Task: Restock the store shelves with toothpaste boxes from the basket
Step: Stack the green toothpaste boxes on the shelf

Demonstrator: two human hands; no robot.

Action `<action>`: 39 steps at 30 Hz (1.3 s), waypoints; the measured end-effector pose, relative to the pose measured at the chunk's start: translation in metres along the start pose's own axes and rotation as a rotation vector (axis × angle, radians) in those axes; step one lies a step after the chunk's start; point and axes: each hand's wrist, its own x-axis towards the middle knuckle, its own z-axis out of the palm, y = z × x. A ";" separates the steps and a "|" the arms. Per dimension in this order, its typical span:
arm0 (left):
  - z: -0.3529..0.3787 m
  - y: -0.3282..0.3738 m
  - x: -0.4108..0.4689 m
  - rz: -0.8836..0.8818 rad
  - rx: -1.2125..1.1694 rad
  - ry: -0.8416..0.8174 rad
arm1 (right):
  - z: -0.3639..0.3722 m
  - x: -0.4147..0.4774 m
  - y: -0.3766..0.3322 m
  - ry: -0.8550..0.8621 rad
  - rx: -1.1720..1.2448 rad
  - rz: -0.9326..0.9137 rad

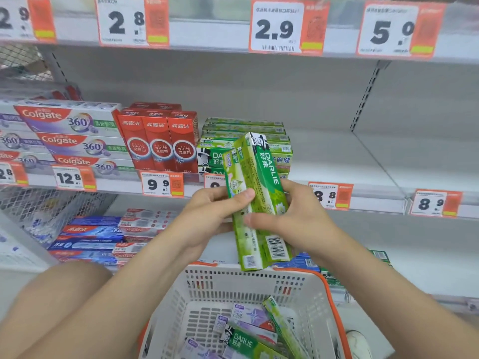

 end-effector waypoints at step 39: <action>-0.004 0.011 -0.004 0.247 -0.020 -0.002 | -0.010 0.001 -0.007 -0.228 -0.089 -0.312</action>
